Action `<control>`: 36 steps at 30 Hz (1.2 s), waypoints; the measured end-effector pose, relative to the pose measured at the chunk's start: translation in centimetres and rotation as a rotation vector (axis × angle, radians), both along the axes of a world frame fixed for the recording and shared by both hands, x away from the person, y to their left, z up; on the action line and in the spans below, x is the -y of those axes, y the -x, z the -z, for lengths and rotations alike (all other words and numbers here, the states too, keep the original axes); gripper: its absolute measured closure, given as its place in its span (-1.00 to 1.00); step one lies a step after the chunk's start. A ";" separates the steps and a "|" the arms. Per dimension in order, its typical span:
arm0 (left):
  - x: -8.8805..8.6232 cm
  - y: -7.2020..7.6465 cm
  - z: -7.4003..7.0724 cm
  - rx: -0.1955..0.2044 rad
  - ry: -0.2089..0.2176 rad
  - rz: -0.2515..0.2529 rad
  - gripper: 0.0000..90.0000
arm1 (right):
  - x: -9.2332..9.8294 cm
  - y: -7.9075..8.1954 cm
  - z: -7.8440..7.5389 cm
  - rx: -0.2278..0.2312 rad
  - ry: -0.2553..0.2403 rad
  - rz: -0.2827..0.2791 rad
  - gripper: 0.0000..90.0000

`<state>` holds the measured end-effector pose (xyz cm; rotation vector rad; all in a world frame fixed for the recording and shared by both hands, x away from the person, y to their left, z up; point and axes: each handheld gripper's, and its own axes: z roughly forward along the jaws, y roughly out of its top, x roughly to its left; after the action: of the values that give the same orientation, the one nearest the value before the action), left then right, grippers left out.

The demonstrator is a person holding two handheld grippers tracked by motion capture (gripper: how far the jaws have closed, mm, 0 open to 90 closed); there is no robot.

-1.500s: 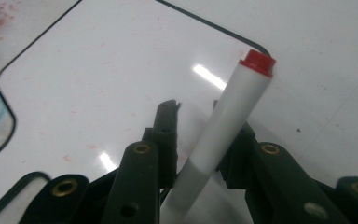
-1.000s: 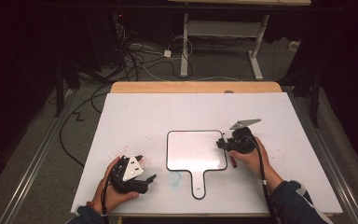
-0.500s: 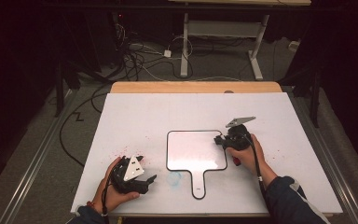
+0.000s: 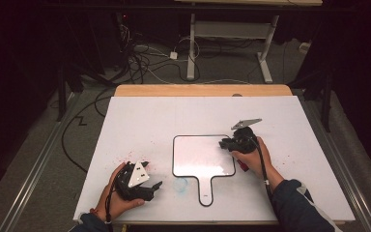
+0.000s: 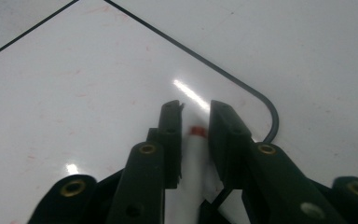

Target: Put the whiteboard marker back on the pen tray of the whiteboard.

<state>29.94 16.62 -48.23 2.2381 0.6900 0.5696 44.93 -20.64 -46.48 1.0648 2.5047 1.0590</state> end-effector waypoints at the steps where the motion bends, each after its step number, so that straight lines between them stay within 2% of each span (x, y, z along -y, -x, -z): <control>1: 0.0 0.0 0.0 0.000 0.001 0.000 -0.58 | 0.0 0.0 0.0 0.001 0.003 0.003 0.65; 10: 0.1 0.0 0.0 -0.002 0.001 0.002 -0.58 | 0.6 -0.2 -0.1 0.024 0.040 0.028 0.70; 17: 0.1 0.0 0.0 -0.003 -0.003 0.003 -0.58 | 1.3 -0.5 -0.1 0.029 0.030 0.049 0.69; 20: 0.1 0.0 0.0 -0.002 -0.002 0.002 -0.58 | 1.2 -0.5 -0.1 0.035 0.040 0.045 0.68; 22: 0.1 0.0 0.0 -0.001 -0.001 0.002 -0.58 | 1.3 -0.4 -0.2 0.031 0.044 0.065 0.67; 24: 0.1 0.0 0.0 0.000 0.001 0.002 -0.58 | 1.6 -0.5 -0.2 0.035 0.069 0.078 0.65; 28: 0.1 0.0 0.0 -0.002 -0.001 0.005 -0.58 | 2.1 -0.5 -0.3 0.019 0.028 0.079 0.55; 31: 0.1 0.0 0.0 0.000 -0.002 0.005 -0.58 | 2.0 -0.2 -0.7 0.038 0.027 0.082 0.48; 32: 0.5 0.3 0.3 -0.024 0.063 -0.023 -0.58 | 2.1 -0.2 -0.8 0.052 0.030 0.083 0.43; 33: 0.3 0.2 0.2 -0.012 0.042 -0.015 -0.58 | 2.2 0.0 -1.1 0.062 0.031 0.088 0.36; 34: 0.1 0.0 0.0 0.003 0.003 0.001 -0.58 | 2.4 0.1 -1.3 0.076 0.025 0.089 0.33; 36: 0.0 0.0 0.0 0.002 0.007 -0.001 -0.58 | 2.8 0.6 -2.0 0.115 0.008 0.078 0.26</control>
<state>29.90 16.59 -48.21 2.2311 0.6917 0.5690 44.29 -23.49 -44.46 1.0588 2.3565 1.0563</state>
